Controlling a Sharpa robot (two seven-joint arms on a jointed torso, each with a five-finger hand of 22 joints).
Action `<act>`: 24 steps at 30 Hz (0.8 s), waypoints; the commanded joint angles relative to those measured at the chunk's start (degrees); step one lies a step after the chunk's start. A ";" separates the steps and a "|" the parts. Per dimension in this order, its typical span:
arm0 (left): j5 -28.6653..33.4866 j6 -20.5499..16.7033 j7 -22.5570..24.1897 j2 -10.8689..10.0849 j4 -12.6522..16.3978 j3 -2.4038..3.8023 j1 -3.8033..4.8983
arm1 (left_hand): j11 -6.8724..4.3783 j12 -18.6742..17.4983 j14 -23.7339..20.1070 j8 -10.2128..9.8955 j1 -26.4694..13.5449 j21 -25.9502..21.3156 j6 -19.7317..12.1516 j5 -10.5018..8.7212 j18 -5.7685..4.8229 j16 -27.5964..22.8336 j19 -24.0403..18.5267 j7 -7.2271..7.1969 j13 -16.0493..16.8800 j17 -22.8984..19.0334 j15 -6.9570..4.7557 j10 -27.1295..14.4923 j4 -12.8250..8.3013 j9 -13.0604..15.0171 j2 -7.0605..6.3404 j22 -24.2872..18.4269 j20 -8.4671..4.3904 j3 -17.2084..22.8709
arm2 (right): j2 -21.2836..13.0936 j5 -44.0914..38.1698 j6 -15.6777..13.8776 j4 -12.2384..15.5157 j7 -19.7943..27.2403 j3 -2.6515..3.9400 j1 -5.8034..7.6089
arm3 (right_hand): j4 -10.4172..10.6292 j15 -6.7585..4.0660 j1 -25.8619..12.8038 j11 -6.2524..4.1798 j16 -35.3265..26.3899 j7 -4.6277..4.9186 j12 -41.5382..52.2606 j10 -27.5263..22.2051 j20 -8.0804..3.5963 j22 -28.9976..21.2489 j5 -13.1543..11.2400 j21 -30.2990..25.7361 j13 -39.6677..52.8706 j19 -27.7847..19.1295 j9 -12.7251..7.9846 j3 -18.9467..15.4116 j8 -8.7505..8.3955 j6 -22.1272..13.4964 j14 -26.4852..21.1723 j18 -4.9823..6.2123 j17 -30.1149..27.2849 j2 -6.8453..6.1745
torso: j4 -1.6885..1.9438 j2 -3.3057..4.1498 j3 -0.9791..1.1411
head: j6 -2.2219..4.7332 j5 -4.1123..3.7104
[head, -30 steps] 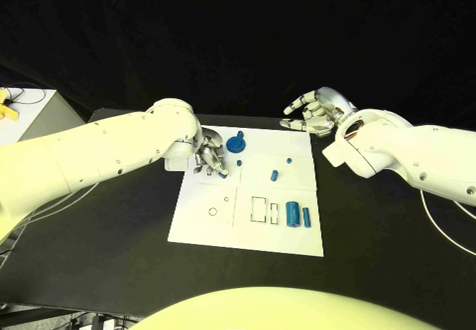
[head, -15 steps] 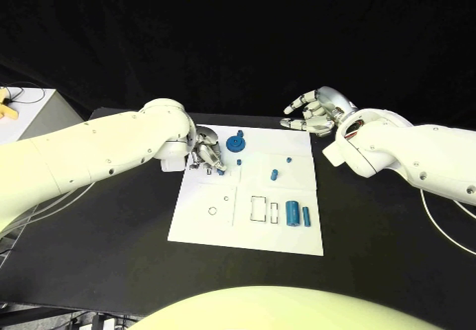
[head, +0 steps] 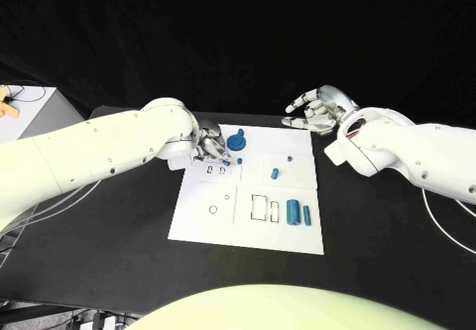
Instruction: Assemble the parts on the task board
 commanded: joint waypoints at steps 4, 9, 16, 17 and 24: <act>-3.80 -3.00 -0.31 -0.18 1.02 -0.18 -0.21 | -0.20 0.51 4.31 0.17 -0.62 0.75 1.48 1.68 -1.24 0.30 0.93 -0.88 0.45 9.44 -0.66 0.96 -12.66 0.01 0.06 1.04 -0.18 12.06 | -0.06 -0.23 0.74 -0.05 0.41 0.02 -0.06 | 0.01 0.50 -0.43 0.08 -0.14 0.18 -0.16 -0.34 0.57 7.74 0.37 -0.21 2.55 1.86 -0.05 0.47 -0.27 -0.35 5.35 0.59 12.73 0.17 | 0.12 -0.05 0.01 | -0.34 -0.02; -5.66 -4.70 -0.49 -0.83 1.93 -0.53 -0.41 | -0.38 0.62 4.35 0.10 -0.93 1.19 1.95 3.16 -1.37 0.31 1.43 -1.05 0.81 9.48 -0.84 1.50 -13.05 0.09 -0.13 1.73 -0.37 12.23 | -0.13 -0.23 0.71 -0.03 0.42 0.02 -0.07 | 0.01 0.50 -0.43 0.08 -0.14 0.18 -0.16 -0.34 0.57 7.74 0.37 -0.21 2.55 1.86 -0.05 0.47 -0.27 -0.35 5.35 0.59 12.73 0.17 | 0.15 -0.09 -0.01 | -0.43 0.05; -8.09 -6.70 -0.67 -1.96 3.37 -0.93 -0.92 | -0.55 0.83 4.38 0.01 -1.21 1.77 2.42 4.80 -1.56 0.29 2.10 -1.22 1.31 9.48 -1.02 2.10 -13.41 0.16 -0.29 2.77 -0.55 12.32 | -0.20 -0.23 0.72 -0.01 0.43 0.02 -0.07 | 0.00 0.51 -0.56 0.09 -0.20 0.19 -0.19 -0.40 0.59 7.71 0.38 -0.27 2.49 1.85 -0.08 0.53 -0.27 -0.36 5.32 0.60 12.63 0.13 | 0.02 -0.04 -0.06 | -0.43 0.25; -8.29 -6.83 -0.69 -2.14 3.51 -0.97 -1.05 | -0.55 0.83 4.38 0.01 -1.21 1.77 2.42 4.80 -1.56 0.29 2.10 -1.22 1.31 9.48 -1.02 2.10 -13.41 0.16 -0.29 2.77 -0.55 12.32 | -0.22 -0.23 0.72 -0.01 0.44 0.02 -0.07 | 0.00 0.51 -0.56 0.09 -0.20 0.19 -0.19 -0.40 0.59 7.71 0.38 -0.27 2.49 1.85 -0.08 0.53 -0.27 -0.36 5.32 0.60 12.63 0.13 | 0.01 -0.04 -0.06 | -0.43 0.30; -8.94 -8.11 -0.72 -3.01 4.11 -1.12 -2.32 | -0.58 0.90 4.37 0.00 -1.26 1.89 2.51 5.14 -1.60 0.27 2.25 -1.25 1.45 9.44 -1.05 2.23 -13.47 0.18 -0.32 2.98 -0.58 12.33 | -0.34 -0.23 0.70 0.00 0.44 0.02 -0.08 | 0.00 0.51 -0.56 0.09 -0.20 0.19 -0.19 -0.40 0.59 7.71 0.38 -0.27 2.49 1.85 -0.08 0.53 -0.27 -0.36 5.32 0.60 12.63 0.13 | 0.11 -0.08 -0.13 | -0.43 0.37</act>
